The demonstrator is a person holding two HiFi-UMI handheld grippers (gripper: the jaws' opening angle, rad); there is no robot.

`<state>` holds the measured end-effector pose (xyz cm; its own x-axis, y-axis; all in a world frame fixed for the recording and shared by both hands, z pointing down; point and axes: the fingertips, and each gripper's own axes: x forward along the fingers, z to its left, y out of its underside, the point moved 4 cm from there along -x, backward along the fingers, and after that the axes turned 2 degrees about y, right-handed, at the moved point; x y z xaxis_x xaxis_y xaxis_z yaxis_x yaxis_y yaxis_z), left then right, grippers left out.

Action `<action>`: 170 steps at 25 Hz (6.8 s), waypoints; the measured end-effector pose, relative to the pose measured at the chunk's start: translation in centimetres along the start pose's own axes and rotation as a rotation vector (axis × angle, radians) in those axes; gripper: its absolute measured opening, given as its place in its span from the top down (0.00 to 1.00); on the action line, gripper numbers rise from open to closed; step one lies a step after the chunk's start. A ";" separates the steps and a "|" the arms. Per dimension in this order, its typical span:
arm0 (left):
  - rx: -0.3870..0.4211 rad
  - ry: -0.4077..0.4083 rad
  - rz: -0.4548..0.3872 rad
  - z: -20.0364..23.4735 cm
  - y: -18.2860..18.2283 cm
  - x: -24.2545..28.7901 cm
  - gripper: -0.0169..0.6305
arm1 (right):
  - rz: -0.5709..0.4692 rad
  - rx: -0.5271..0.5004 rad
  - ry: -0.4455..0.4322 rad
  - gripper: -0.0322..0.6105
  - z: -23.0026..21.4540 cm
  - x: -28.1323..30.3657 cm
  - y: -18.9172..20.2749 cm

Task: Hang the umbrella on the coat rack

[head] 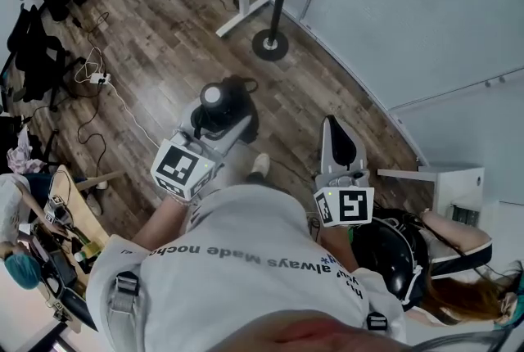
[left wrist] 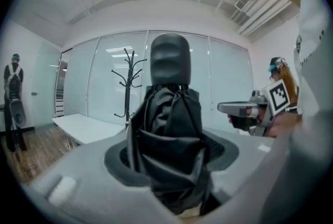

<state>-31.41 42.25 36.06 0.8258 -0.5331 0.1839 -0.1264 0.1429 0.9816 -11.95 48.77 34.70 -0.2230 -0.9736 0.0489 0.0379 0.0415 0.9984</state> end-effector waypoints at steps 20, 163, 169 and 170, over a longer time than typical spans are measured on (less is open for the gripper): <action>-0.024 0.011 -0.010 10.2 -2.4 16.3 0.57 | 0.021 0.008 0.016 0.95 -11.4 14.7 1.0; -0.004 -0.037 0.050 42.1 -17.2 74.2 0.57 | -0.150 -0.130 -0.317 0.94 -48.2 74.6 -12.8; -0.005 -0.036 0.047 42.0 -17.2 74.2 0.57 | -0.140 -0.064 -0.338 0.94 -48.2 75.0 -12.4; -0.004 -0.038 0.044 42.0 -17.2 74.2 0.57 | -0.137 -0.055 -0.343 0.94 -48.2 75.0 -12.3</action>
<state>8.96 -34.84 34.94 0.7981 -0.5575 0.2286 -0.1595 0.1703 0.9724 17.80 -35.62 24.73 -0.5423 -0.8373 -0.0693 0.0352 -0.1051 0.9938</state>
